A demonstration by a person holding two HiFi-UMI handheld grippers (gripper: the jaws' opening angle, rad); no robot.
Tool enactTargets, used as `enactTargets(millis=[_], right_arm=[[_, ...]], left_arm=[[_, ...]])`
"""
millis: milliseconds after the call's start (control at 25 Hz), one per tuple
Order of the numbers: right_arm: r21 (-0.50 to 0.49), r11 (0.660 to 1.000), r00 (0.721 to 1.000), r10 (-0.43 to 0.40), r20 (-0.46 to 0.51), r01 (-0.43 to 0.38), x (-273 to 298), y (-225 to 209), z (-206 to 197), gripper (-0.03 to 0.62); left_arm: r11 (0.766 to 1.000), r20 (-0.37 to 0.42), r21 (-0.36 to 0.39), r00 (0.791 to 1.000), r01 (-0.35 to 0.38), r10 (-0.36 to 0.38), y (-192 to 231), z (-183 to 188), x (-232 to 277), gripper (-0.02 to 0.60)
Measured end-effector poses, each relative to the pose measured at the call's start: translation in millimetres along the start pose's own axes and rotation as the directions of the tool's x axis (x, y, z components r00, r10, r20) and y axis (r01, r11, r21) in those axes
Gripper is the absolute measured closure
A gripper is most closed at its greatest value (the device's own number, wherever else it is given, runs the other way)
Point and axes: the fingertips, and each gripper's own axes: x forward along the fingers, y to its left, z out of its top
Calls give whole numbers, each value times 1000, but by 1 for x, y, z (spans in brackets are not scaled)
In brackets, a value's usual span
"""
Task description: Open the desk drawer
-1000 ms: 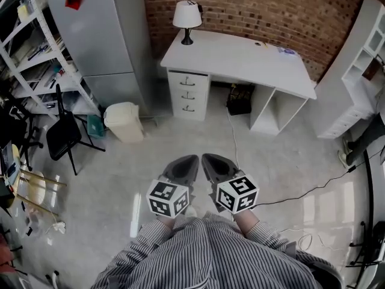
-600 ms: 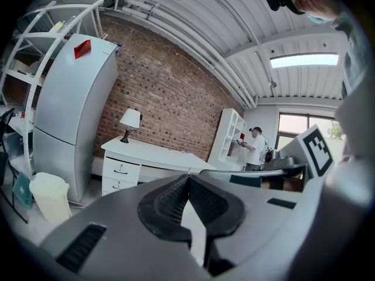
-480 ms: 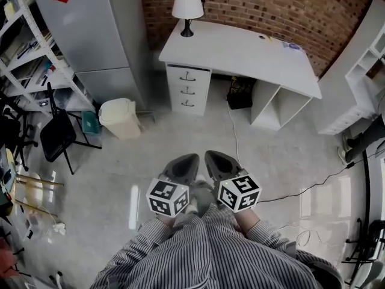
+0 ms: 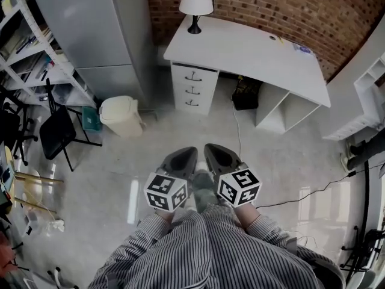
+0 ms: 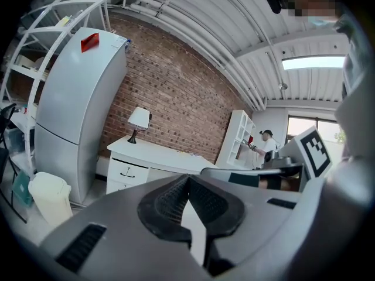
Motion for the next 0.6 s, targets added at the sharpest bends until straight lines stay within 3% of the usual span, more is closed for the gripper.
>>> enactTargets(millis=[160,600], right_arm=[[-7,1000,1000,16,-4,-16,24,-25,9,579],[-25,996,996,88,8,-88,109,-110,76,579]], left_arm=[[999,33,-33,999,29,-28,13,13,30,571],[999,45,-35,998,-33,35,72,66,137,571]])
